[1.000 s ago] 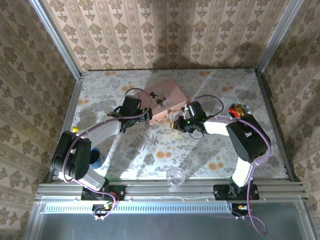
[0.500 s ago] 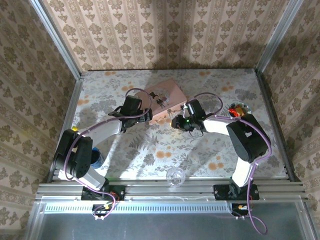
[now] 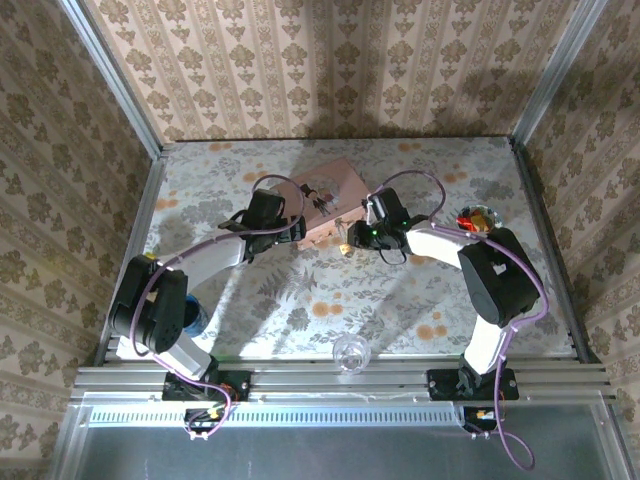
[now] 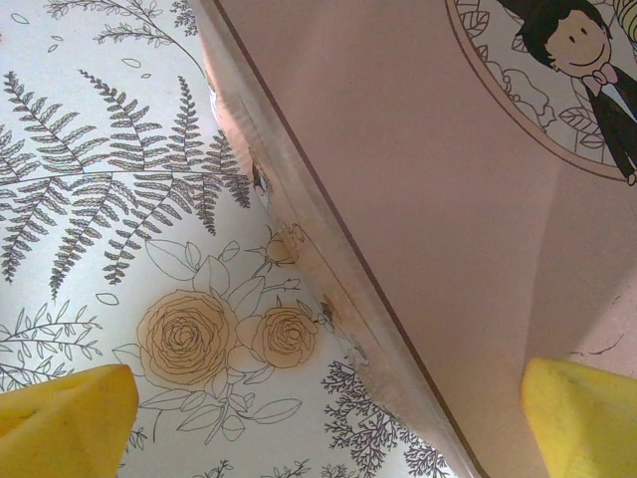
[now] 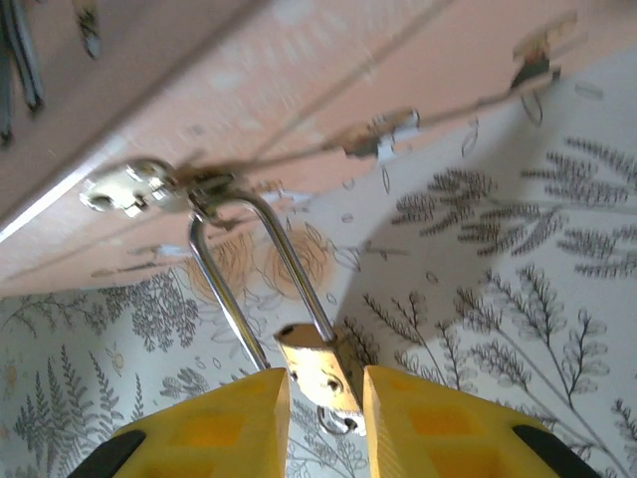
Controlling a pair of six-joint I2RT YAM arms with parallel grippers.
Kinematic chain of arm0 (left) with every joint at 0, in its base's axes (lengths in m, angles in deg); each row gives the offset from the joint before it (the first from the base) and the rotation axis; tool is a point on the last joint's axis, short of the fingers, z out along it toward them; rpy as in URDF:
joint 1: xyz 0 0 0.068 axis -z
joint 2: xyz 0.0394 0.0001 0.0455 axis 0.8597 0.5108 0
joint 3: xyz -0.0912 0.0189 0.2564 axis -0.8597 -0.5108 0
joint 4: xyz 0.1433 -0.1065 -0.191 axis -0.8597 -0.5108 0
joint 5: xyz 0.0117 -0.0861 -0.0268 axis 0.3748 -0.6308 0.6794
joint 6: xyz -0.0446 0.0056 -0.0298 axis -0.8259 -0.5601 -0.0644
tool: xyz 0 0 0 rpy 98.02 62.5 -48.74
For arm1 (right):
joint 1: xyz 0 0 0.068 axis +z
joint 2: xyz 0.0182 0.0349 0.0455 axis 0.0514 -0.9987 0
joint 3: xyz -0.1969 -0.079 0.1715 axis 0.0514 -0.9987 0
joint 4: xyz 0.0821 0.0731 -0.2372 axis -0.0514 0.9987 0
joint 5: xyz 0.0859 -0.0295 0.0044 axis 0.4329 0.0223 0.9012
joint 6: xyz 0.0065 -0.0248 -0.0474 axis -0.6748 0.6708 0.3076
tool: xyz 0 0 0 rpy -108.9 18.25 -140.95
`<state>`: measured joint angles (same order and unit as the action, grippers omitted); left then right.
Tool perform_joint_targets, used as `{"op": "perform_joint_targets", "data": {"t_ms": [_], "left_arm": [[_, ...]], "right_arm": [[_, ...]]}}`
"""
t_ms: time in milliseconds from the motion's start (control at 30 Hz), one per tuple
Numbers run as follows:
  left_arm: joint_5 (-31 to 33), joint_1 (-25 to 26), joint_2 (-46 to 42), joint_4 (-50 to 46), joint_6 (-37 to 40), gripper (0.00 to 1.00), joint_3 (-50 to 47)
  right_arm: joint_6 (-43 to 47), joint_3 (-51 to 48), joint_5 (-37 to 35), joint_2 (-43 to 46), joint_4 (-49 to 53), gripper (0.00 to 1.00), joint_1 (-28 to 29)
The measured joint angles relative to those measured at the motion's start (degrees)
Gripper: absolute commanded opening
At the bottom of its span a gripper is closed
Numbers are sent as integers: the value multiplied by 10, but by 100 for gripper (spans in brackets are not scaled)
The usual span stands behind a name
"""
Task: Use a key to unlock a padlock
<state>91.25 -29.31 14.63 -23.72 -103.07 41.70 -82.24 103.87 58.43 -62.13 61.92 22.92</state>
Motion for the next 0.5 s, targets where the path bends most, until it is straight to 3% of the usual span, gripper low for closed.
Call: {"op": "perform_joint_targets", "data": {"t_ms": [500], "left_arm": [[-2, 0, 32, 0, 1, 99, 32]], "right_arm": [[46, 58, -5, -63, 12, 28, 0]]}}
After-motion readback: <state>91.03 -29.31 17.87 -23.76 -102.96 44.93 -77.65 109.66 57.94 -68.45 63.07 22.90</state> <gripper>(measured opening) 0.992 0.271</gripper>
